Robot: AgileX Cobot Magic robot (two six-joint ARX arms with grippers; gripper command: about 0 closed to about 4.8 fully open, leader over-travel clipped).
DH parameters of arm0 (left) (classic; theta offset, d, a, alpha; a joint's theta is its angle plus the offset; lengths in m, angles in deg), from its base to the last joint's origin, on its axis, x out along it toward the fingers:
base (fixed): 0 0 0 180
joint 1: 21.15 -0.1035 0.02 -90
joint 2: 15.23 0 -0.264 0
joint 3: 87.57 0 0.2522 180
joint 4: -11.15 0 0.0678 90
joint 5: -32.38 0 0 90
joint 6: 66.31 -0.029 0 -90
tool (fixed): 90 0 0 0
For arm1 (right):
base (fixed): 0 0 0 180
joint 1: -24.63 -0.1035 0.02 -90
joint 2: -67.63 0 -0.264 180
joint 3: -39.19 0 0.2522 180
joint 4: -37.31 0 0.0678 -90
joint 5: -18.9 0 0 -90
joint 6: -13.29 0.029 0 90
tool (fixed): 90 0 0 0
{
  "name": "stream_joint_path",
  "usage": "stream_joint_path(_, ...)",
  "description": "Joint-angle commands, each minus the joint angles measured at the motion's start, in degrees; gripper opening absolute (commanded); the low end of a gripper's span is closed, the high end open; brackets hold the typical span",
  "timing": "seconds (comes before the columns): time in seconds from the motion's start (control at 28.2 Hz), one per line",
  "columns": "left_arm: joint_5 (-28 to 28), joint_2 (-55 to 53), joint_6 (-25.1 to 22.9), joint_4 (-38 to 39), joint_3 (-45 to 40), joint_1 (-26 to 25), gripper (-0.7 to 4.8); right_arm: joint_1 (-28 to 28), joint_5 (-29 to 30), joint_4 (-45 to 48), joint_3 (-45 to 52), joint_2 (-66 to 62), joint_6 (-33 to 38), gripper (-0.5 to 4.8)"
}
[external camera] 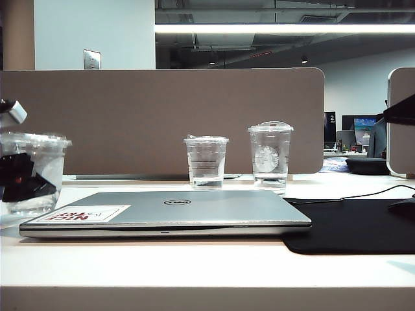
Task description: Pick up the coffee cup on the left and place it on the left side of the laptop.
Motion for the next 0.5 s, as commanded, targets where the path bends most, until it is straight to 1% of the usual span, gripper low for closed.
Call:
stream_joint_path(0.04, 0.1, -1.0, -0.4, -0.6, 0.2, -0.1, 2.41, -0.1, 0.0, 1.0, 0.2, 0.0, 0.0, -0.04)
stream_joint_path(0.21, 0.9, -3.0, -0.5, -0.8, 0.2, -0.1, 2.41, -0.1, 0.0, 1.0, 0.2, 0.0, 0.0, -0.04)
stream_joint_path(0.28, 2.9, -3.1, -2.3, -1.2, 0.2, -0.1, 2.41, -0.1, 0.0, 1.0, 0.2, 0.0, 0.0, -0.04)
stream_joint_path(0.35, 5.3, -3.1, -2.8, -1.3, 0.3, -0.1, 2.41, -0.1, 0.0, 1.0, 0.2, 0.0, 0.0, -0.04)
stream_joint_path(0.5, 5.2, -3.1, -2.8, -1.3, 0.2, -0.1, 2.41, -0.1, 0.0, 1.0, 0.2, 0.0, 0.0, -0.04)
